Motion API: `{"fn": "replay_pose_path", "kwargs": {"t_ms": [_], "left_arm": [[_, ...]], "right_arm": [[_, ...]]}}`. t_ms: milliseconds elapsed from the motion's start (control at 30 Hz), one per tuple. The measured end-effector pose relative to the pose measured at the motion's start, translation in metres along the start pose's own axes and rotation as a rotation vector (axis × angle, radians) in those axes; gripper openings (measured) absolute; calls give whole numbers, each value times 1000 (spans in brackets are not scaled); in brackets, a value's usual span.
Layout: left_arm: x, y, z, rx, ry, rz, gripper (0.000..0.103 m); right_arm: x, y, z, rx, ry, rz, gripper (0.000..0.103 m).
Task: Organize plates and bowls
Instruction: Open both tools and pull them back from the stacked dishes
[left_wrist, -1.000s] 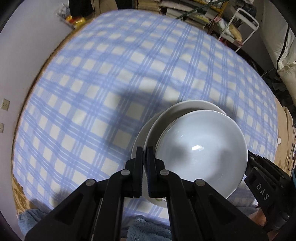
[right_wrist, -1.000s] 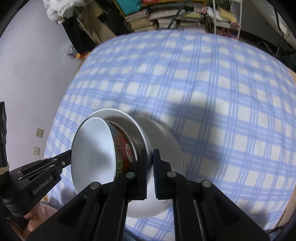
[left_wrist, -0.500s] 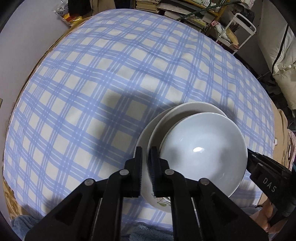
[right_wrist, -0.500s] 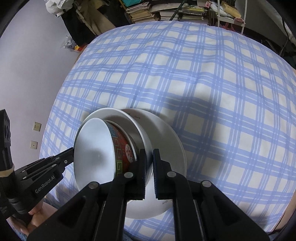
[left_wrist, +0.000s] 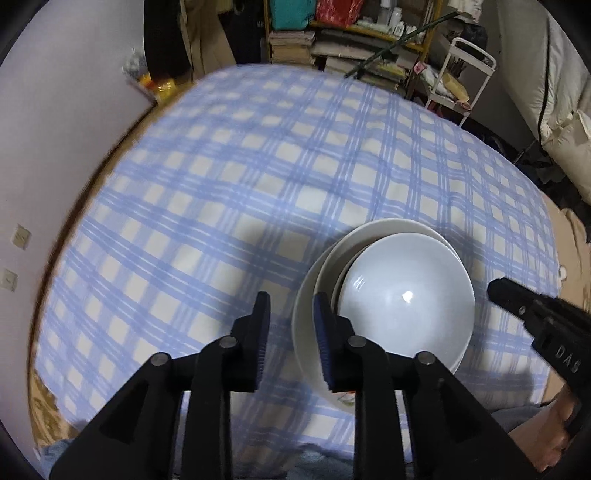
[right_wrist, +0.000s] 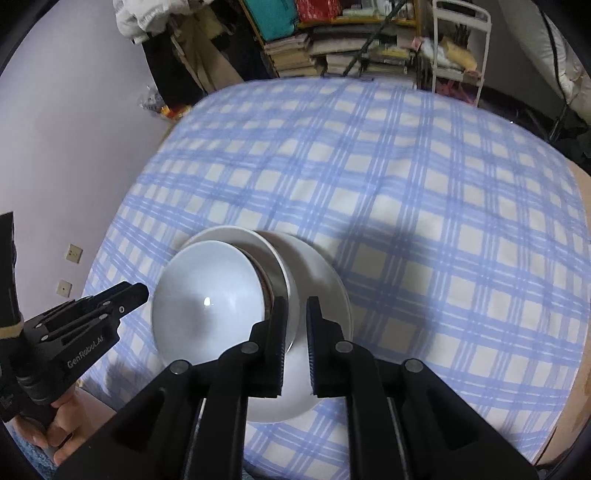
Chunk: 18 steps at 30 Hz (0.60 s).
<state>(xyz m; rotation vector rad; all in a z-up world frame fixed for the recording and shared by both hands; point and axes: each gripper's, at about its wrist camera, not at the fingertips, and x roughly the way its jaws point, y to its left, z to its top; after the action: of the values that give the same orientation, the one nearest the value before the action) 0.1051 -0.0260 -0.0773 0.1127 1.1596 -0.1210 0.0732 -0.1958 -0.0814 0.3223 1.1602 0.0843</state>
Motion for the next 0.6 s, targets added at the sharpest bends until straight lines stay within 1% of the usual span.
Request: {"fn": "replay_pose_path", "kwargs": {"t_ms": [33,67,100,133,200,267,300,333,367,400,433,533,567,600], "left_arm": [[-9,-1,-3,16,-30,23,32],[-15,-1,-4,25,-50,37,40],[-23,-1,-7,35,-80,53,44],[-30,-1,-9,40,-105,59,49],[-47,1,-15,51,-159,78,52],[-64,4,-20,47,-211,102,56],[-73,5,-24,41,-244,121,59],[-80,6,-27,39,-273,138,67],[-90,7,-30,37,-314,159,72],[-99,7,-34,45,-352,173,74],[-107,5,-38,57,-381,183,77],[-126,3,-50,81,-453,202,85],[-133,2,-55,83,-482,203,90],[-139,1,-59,85,-505,203,92]], "right_arm": [[-6,0,-2,2,-13,2,20],[-9,0,-3,4,-24,7,27],[-17,0,-5,4,-45,15,36],[-26,1,-7,-2,-70,17,39],[-42,4,-12,-21,-118,10,49],[-56,6,-17,-35,-161,6,55],[-63,7,-19,-40,-184,5,58],[-73,8,-21,-46,-217,5,59],[-80,9,-24,-51,-241,3,65],[-90,11,-28,-63,-281,0,69],[-97,13,-30,-73,-306,-4,70],[-119,19,-39,-115,-400,-25,81],[-127,20,-43,-127,-434,-24,87],[-134,22,-46,-139,-460,-21,95]]}}
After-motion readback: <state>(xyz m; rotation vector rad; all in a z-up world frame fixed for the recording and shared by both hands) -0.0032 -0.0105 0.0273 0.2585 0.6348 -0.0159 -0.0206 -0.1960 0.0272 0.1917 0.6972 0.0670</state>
